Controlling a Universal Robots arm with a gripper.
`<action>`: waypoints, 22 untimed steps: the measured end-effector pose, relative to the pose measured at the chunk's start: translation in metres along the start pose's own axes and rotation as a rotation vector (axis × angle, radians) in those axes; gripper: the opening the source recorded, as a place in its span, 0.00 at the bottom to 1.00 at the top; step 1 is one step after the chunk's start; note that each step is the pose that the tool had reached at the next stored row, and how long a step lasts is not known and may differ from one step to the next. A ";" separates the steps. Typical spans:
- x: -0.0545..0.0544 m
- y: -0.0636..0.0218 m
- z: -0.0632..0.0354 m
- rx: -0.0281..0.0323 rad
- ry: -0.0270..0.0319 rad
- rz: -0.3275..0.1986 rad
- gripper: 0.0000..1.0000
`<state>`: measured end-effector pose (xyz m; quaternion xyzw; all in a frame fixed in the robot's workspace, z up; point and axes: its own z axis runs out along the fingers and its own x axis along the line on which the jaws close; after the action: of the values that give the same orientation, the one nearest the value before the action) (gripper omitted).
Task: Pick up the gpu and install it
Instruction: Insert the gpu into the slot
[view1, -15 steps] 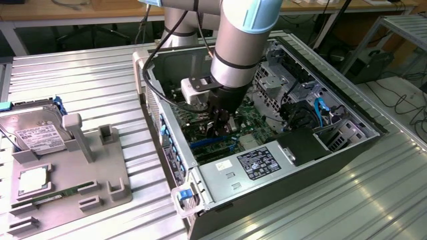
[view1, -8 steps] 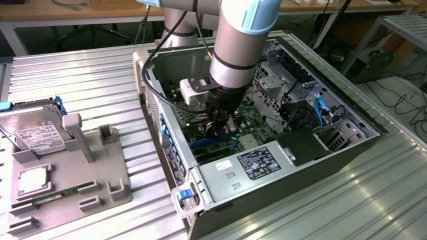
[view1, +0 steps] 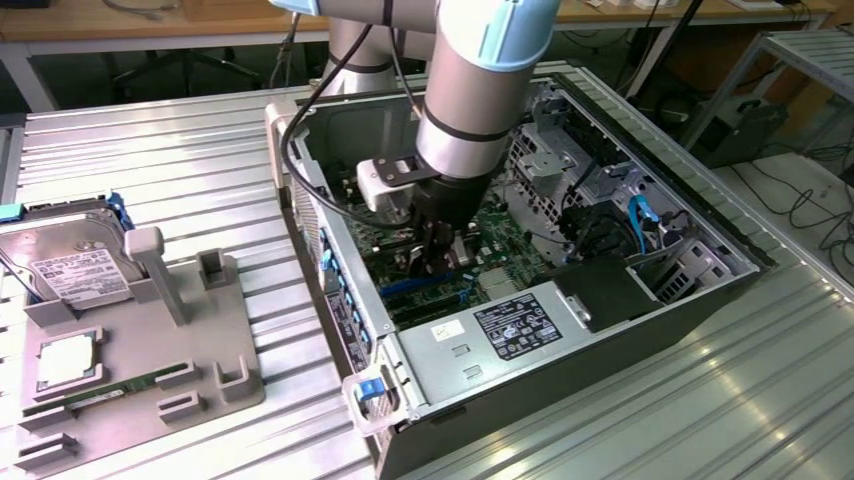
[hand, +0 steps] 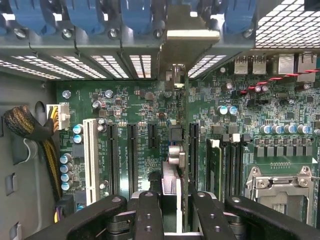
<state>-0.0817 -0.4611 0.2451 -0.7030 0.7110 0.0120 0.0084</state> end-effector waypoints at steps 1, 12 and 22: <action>0.000 0.0001 0.0002 0.0000 0.0000 0.000 0.28; 0.000 0.0009 0.0045 -0.0007 -0.0004 0.000 0.28; 0.000 0.0019 0.0089 -0.0010 -0.0034 0.000 0.28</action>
<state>-0.0837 -0.4611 0.2362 -0.7030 0.7110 0.0135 0.0092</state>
